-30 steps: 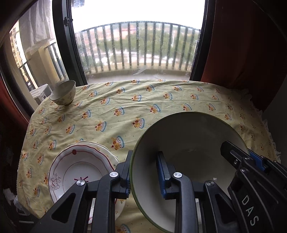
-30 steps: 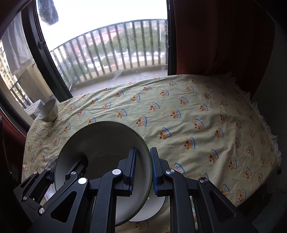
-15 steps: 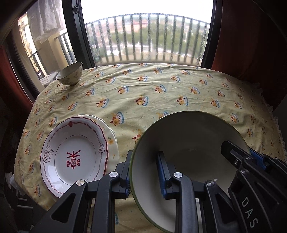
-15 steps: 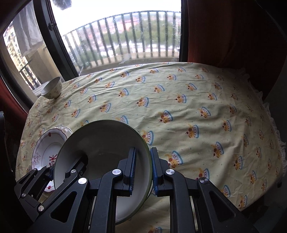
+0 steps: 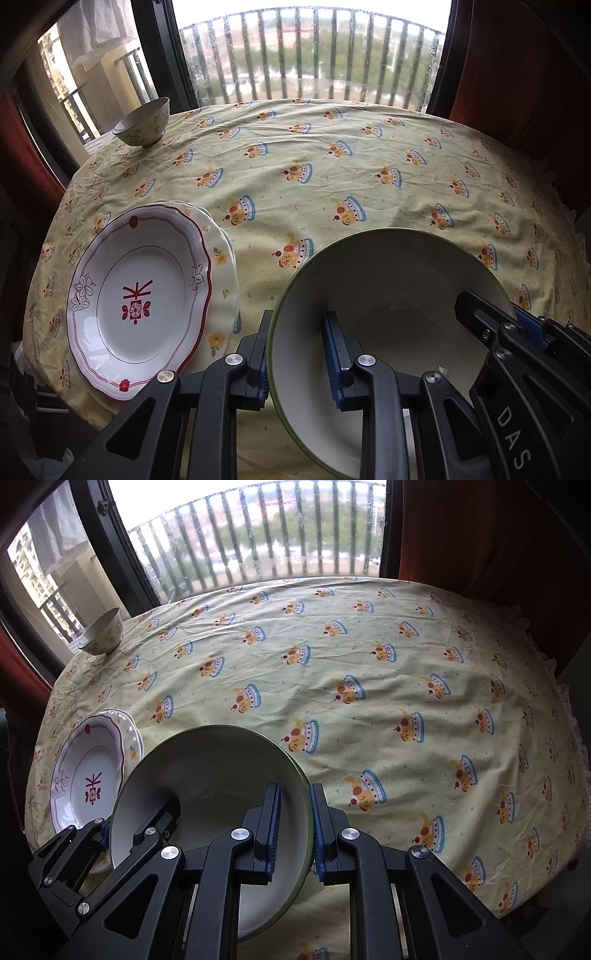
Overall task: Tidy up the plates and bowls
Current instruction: 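Lower the cream bowl into the large bowl and open both grippers, then move both grippers to the small cream bowl by the window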
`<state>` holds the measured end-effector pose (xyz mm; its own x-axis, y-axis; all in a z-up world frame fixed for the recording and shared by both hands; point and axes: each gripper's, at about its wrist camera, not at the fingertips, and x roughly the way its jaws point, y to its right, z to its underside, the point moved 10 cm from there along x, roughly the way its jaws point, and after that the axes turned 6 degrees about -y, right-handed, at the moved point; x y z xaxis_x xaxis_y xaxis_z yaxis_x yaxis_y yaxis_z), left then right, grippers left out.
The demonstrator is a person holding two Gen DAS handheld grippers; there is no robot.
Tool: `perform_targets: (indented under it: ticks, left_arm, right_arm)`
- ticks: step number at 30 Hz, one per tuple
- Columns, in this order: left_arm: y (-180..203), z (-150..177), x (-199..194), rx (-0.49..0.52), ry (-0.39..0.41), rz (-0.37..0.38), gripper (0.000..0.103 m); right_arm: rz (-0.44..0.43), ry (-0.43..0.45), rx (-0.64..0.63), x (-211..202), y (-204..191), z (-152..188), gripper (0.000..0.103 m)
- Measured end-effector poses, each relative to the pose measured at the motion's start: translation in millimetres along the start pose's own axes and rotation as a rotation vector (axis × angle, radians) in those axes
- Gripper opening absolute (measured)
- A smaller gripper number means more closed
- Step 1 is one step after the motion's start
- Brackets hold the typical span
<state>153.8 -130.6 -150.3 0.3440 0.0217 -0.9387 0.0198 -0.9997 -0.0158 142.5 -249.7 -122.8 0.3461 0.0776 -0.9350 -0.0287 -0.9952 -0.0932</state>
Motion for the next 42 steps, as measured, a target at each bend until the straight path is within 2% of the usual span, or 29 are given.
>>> perform_targets:
  ticks: [10, 16, 18, 19, 20, 21, 22, 23, 25, 29, 34, 42]
  left_arm:
    - [3.8, 2.0, 12.0, -0.031, -0.027, 0.047, 0.023]
    - [2.7, 2.6, 12.6, -0.029, -0.027, 0.035, 0.022]
    - [1.2, 0.0, 7.8, -0.026, -0.012, 0.030, 0.028]
    - [0.2, -1.9, 4.4, -0.022, -0.002, 0.026, 0.036]
    - [-1.0, -3.6, 1.3, -0.017, 0.004, 0.025, 0.043]
    - [-2.5, -5.2, -1.5, -0.018, 0.008, 0.027, 0.046]
    - [-3.5, -6.7, -4.2, -0.015, 0.008, 0.033, 0.054]
    - [-5.1, -8.1, -7.2, -0.013, 0.012, 0.039, 0.061]
    - [-8.8, -11.8, -14.2, -0.009, 0.026, 0.053, 0.064]
    - [-21.8, -23.7, -29.2, 0.029, 0.072, 0.062, 0.078]
    - [-53.4, -38.8, -46.2, 0.032, 0.102, 0.081, 0.083]
    - [-118.8, -63.5, -65.4, 0.048, 0.147, 0.077, 0.086]
  right_arm:
    - [0.034, 0.025, -0.029, 3.9, 1.1, -5.7, 0.019]
    - [0.048, 0.015, -0.034, 6.7, 2.8, -5.1, 0.023]
    - [0.040, 0.013, -0.040, 5.7, 0.4, -5.1, 0.026]
    - [0.030, 0.014, -0.044, 4.4, -1.5, -5.7, 0.031]
    - [0.023, 0.017, -0.047, 2.0, -3.3, -6.7, 0.046]
    - [0.023, 0.027, -0.048, -1.4, -4.7, -8.1, 0.056]
    - [0.033, 0.044, -0.043, -5.4, -4.5, -10.1, 0.068]
    - [0.041, 0.061, -0.042, -10.0, -5.7, -12.4, 0.070]
    - [0.039, 0.068, -0.049, -16.1, -11.4, -15.3, 0.071]
    - [0.037, 0.096, -0.046, -29.5, -26.0, -22.5, 0.076]
    - [0.050, 0.123, -0.026, -46.8, -55.1, -32.1, 0.076]
    - [0.069, 0.162, -0.015, -64.7, -122.9, -50.3, 0.077]
